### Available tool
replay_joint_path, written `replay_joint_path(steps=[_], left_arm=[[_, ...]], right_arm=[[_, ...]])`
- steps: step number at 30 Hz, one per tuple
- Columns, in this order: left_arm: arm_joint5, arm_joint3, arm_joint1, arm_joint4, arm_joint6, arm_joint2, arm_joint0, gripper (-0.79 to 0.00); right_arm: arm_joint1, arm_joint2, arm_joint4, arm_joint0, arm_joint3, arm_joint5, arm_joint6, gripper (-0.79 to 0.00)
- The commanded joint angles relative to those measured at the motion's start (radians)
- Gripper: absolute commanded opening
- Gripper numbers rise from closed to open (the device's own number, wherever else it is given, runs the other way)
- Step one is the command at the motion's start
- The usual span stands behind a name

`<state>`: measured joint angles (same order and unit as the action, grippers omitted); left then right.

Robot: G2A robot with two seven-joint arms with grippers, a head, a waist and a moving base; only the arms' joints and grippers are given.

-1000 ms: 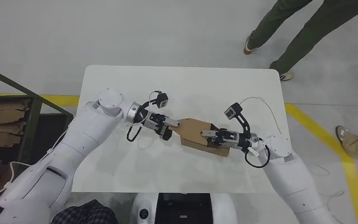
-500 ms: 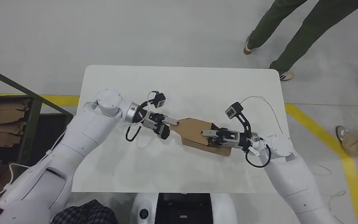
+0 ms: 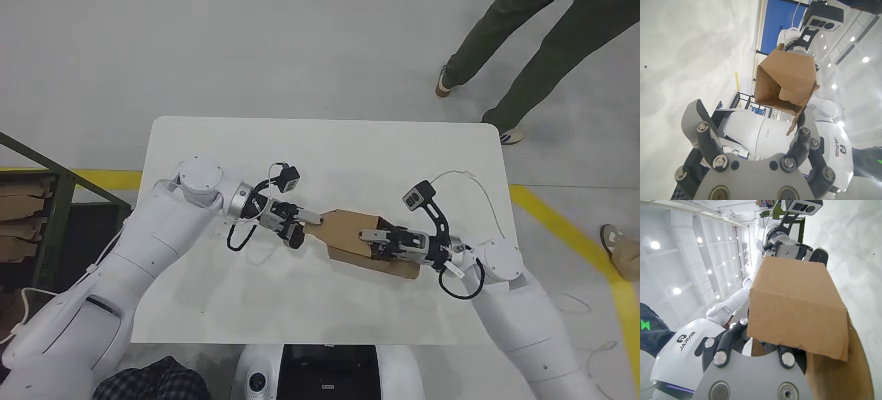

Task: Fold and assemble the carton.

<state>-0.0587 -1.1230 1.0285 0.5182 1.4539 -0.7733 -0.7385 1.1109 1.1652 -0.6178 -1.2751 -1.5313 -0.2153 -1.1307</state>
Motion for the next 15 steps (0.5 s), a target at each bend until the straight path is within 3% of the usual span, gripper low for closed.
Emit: replay_joint_path(steps=[1,15], left_arm=[[0.0,0.001,0.002,0.002,0.0,-0.001,0.001,0.0],[-0.015,0.007,0.013,0.007,-0.002,-0.008,0.002,0.0]], right_arm=[[0.001,-0.004,-0.002,0.002,-0.002,0.0,0.0,-0.785],[0.003,-0.004,-0.022,0.004,0.001,-0.004,0.007,-0.785]])
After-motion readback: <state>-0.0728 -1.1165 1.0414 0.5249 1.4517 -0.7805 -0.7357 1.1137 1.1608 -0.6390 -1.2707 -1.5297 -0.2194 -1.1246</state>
